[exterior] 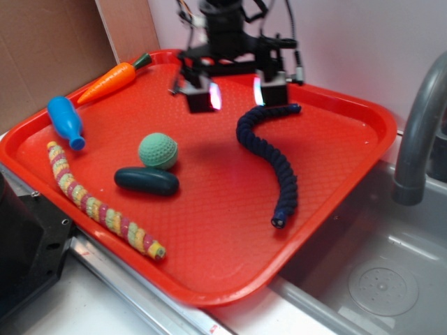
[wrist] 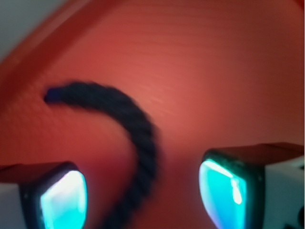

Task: Grab the blue rope.

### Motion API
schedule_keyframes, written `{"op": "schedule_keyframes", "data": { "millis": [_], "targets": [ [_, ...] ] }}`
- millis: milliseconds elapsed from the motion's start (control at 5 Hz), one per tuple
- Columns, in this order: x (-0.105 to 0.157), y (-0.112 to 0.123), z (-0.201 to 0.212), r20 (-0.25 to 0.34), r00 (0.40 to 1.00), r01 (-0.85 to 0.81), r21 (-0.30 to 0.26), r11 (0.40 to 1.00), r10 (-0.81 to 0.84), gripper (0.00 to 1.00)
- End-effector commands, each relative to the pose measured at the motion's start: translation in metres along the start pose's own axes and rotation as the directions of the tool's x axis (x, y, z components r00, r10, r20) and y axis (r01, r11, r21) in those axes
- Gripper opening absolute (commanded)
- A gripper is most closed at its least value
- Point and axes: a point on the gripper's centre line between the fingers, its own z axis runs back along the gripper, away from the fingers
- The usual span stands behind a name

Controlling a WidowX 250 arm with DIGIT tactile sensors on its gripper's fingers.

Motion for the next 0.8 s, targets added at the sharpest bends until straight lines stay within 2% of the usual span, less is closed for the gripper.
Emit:
{"op": "schedule_keyframes", "data": {
  "millis": [0,200,400,600],
  "targets": [
    [0.008,-0.003,-0.013,-0.014,1.0,-0.01,-0.019,1.0,0.01,1.0],
    [0.008,0.006,-0.023,-0.048,0.999,-0.017,0.006,1.0,0.017,0.0],
    [0.005,0.007,-0.015,-0.056,0.998,-0.001,-0.006,1.0,0.0,0.0],
    [0.001,0.009,0.022,-0.062,0.996,0.065,0.029,0.997,-0.063,0.0]
  ]
}}
